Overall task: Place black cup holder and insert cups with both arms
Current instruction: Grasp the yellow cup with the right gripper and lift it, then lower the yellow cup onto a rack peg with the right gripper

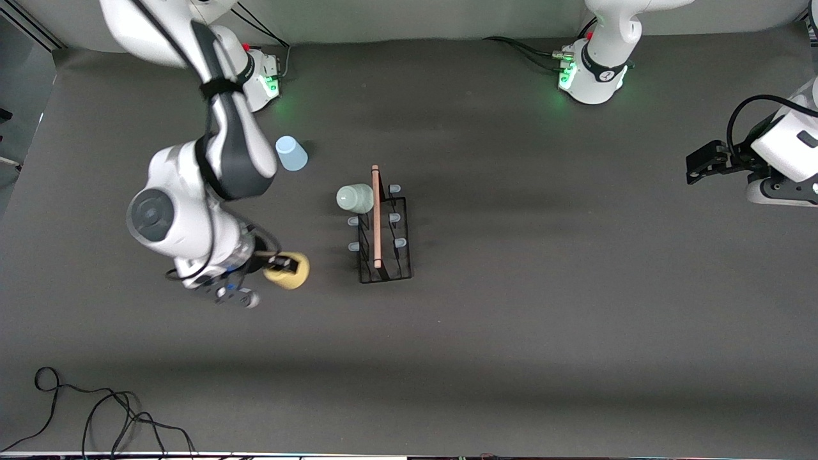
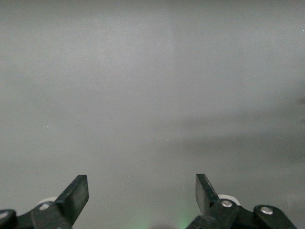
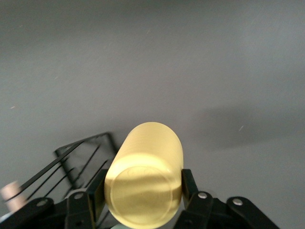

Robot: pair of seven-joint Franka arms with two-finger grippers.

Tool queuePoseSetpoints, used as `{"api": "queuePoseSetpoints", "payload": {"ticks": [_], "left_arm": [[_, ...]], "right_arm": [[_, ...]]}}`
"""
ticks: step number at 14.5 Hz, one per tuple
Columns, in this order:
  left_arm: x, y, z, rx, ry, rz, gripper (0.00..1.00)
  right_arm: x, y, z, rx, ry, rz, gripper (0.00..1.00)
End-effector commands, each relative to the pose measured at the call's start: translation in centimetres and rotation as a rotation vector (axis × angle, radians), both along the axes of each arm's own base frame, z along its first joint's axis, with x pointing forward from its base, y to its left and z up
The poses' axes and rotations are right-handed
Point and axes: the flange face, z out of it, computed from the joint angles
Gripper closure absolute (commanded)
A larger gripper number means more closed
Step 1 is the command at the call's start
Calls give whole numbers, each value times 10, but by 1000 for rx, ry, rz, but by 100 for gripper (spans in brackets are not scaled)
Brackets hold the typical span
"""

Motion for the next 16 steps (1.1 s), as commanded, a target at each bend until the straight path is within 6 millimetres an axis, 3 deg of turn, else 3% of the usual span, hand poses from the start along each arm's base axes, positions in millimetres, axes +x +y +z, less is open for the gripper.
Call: {"api": "queuePoseSetpoints", "payload": {"ticks": [1,3,9,11,12,13,16], "left_arm": [[-3,-2,5,1,-9,14,0],[-2,-2,4,1,-9,14,0],[-2,-1,4,2,-9,12,0],[-2,-2,3,2,-7,12,0],[-2,-2,4,2,-9,12,0],[-2,-2,3,2,-7,12,0],[-2,-3,3,2,-7,11,0]], "right_arm": [[-23,50,7,7,30,-81,100],[-38,84,1,-2,23,-104,100],[-51,116,-17,-16,7,-120,100],[-50,119,-22,-21,3,-120,100],[-50,119,-22,-21,2,-121,25],[-50,118,-20,-20,1,-123,0],[-44,107,-8,-9,-5,-129,0]]}}
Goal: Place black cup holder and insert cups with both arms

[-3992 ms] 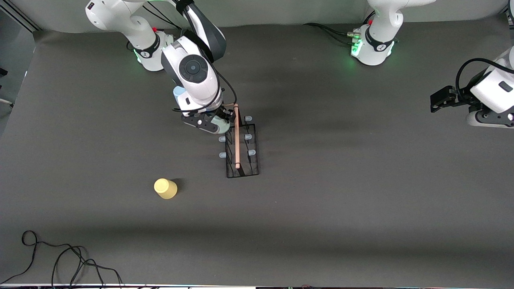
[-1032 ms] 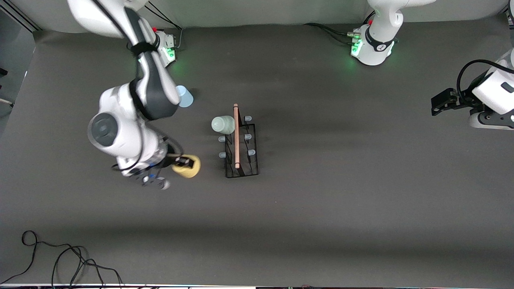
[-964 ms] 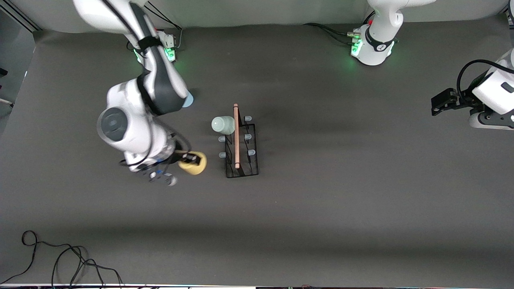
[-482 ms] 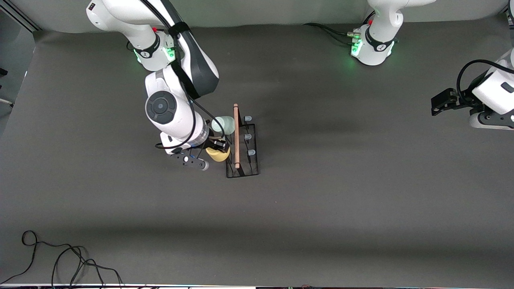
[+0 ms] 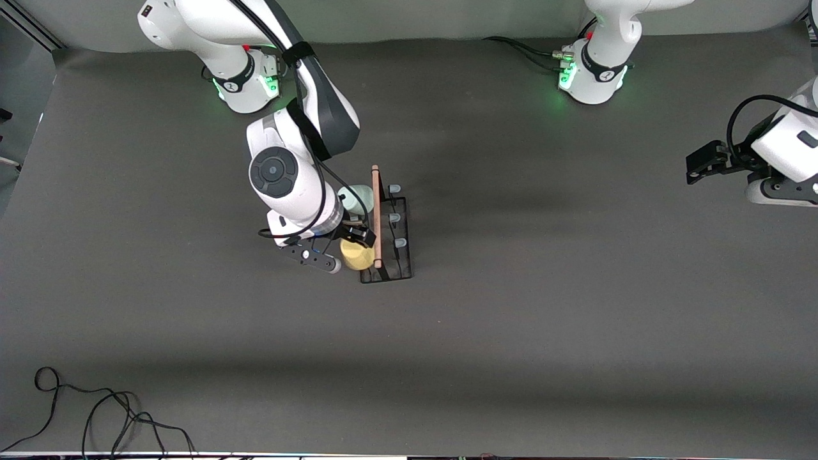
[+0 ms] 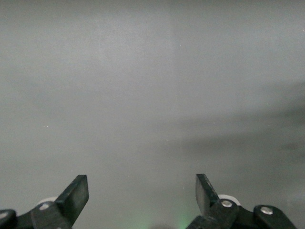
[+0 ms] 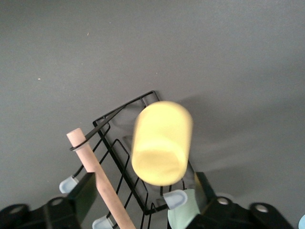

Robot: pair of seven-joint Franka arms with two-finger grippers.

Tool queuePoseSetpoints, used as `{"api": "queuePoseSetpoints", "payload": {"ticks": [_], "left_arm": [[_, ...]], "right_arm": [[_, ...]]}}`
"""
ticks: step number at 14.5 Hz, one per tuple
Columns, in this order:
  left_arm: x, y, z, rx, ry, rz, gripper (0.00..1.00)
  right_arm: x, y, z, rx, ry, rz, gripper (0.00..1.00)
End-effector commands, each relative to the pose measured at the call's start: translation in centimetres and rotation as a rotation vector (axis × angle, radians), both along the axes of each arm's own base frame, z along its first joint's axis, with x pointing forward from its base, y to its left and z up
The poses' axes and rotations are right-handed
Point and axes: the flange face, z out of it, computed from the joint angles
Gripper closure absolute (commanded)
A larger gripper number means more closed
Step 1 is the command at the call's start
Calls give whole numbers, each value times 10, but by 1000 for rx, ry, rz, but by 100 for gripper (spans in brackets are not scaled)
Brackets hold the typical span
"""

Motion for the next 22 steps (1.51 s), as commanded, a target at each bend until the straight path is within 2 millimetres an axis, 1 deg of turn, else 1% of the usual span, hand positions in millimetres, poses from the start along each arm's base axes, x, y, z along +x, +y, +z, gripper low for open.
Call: {"api": "queuePoseSetpoints", "payload": {"ticks": [1,3,4,6,8,9,11,13,14,16,17,22], "left_arm": [[-2,-3,4,4,-9,7,0],[-2,-3,5,2,-9,6,0],[-2,-4,4,2,-6,4,0],[-3,-8,5,2,-6,-3,0],[-3,-9,4,4,-4,-5,0],[-3,-9,4,4,-3,-5,0],[-3,-11,6,5,-6,-10,0],[-3,-10,6,5,-6,-10,0],[-3,-11,5,5,-4,-11,0],[-3,-11,7,6,-11,-10,0],[-2,-10,8,6,-12,-11,0],[-2,-10,7,7,-12,-11,0]], "right_arm": [[8,-15,29,30,-12,-32,0],[16,-43,69,18,22,-19,0],[20,-64,96,14,43,16,0],[26,-117,144,-3,93,94,0],[23,-167,185,3,125,166,0],[19,-195,203,16,130,197,0],[12,-246,228,33,128,225,0],[6,-277,246,-33,111,289,0],[4,-291,249,-71,111,340,0],[3,-306,251,-94,114,415,0],[3,-317,249,-94,121,405,0],[3,-316,247,-94,126,406,0]]}}
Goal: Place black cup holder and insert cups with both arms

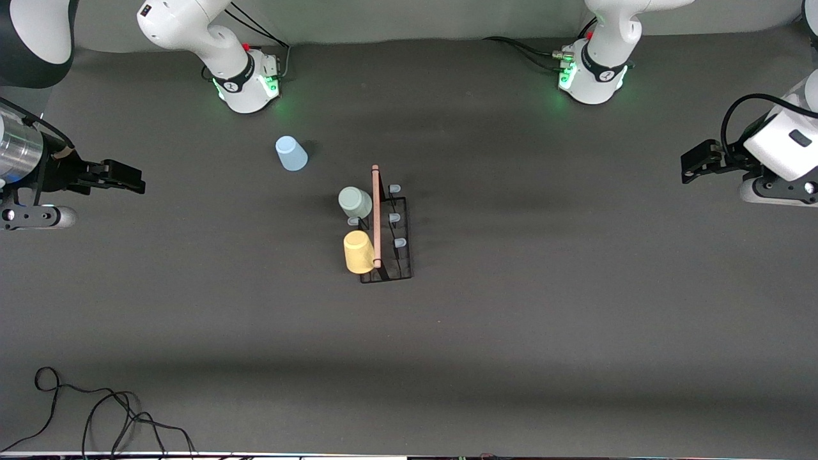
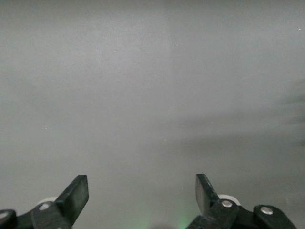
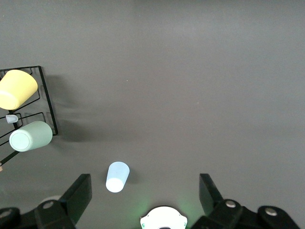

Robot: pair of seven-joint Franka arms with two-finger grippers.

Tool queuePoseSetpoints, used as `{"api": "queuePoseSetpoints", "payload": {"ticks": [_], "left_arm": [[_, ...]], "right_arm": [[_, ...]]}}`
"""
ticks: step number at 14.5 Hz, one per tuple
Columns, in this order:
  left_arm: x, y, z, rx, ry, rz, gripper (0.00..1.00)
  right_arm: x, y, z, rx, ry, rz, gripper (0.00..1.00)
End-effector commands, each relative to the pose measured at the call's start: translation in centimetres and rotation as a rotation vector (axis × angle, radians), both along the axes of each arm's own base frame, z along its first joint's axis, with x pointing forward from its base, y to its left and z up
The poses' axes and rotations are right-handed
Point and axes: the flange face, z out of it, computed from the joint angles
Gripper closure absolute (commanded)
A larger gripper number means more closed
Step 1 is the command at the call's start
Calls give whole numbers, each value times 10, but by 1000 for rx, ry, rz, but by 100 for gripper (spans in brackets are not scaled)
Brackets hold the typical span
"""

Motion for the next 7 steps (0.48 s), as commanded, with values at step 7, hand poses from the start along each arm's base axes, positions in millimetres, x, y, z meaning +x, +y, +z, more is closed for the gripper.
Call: {"api": "queuePoseSetpoints", "payload": {"ticks": [7], "left_arm": [[-1,-1,7,9,-14,4,0]], "right_arm": [[1,-7,-4,-8,16,17,0]]}}
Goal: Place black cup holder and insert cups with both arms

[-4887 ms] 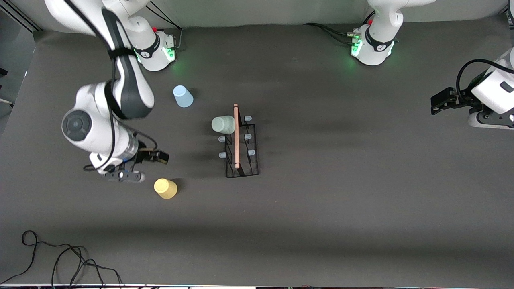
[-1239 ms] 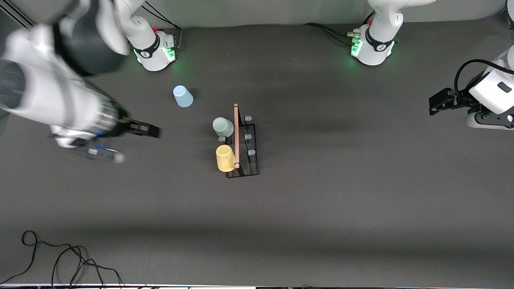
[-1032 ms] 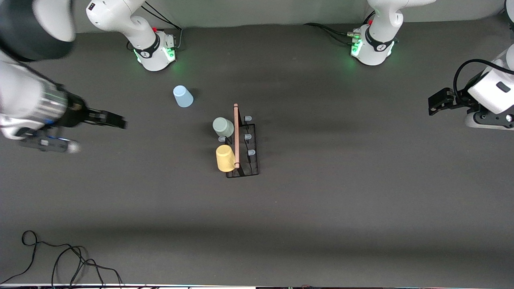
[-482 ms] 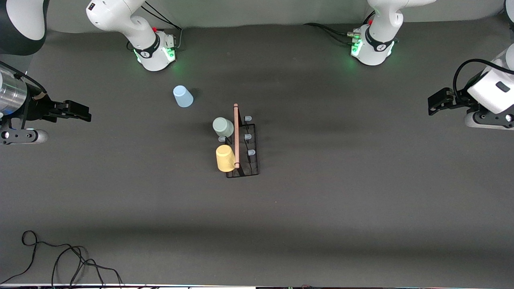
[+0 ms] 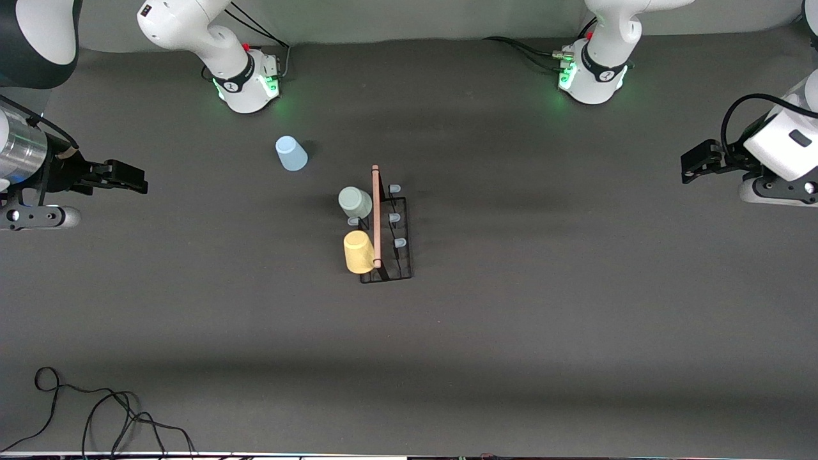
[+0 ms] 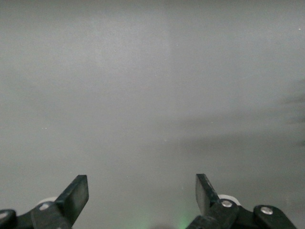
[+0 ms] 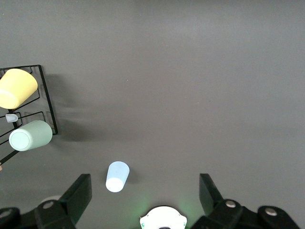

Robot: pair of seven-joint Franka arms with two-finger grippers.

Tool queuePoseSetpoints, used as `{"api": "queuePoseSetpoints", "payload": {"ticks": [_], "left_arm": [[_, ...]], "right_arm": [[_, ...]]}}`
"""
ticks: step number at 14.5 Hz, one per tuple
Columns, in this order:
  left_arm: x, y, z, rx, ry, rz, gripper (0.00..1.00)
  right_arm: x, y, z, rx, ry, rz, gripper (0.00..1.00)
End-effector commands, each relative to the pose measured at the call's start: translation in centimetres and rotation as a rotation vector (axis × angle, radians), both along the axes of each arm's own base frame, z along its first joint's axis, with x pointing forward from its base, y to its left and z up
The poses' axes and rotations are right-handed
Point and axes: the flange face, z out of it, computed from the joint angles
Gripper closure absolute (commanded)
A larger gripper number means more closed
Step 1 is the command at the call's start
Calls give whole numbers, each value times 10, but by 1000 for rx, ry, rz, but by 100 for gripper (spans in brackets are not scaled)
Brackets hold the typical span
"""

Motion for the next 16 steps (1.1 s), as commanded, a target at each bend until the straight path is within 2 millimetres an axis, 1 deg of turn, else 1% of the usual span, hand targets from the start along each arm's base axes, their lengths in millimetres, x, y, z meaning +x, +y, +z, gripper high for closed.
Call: {"api": "queuePoseSetpoints", "payload": {"ticks": [1,2,5,6,8,11,14,16], "left_arm": [[0,-1,6,9,-13,4,0],[0,-1,6,7,-13,4,0],[0,-1,6,9,-13,4,0],[0,-1,6,9,-14,4,0],[0,-2,6,10,-16,3,0],[0,-2,6,10,-16,3,0],[0,-2,5,10,-13,3,0],[1,-2,5,10,-13,3,0]], "right_arm": [[3,-10,-6,7,21,19,0],[3,-14,-7,27,23,23,0],[-1,-16,-1,-17,23,71,0],[-2,-18,-3,-14,29,75,0],[-5,-22,-1,-1,27,87,0],[-24,-28,-1,-12,16,99,0],[-45,-33,-9,-11,-65,100,0],[-51,-33,-16,-11,-122,106,0]]}}
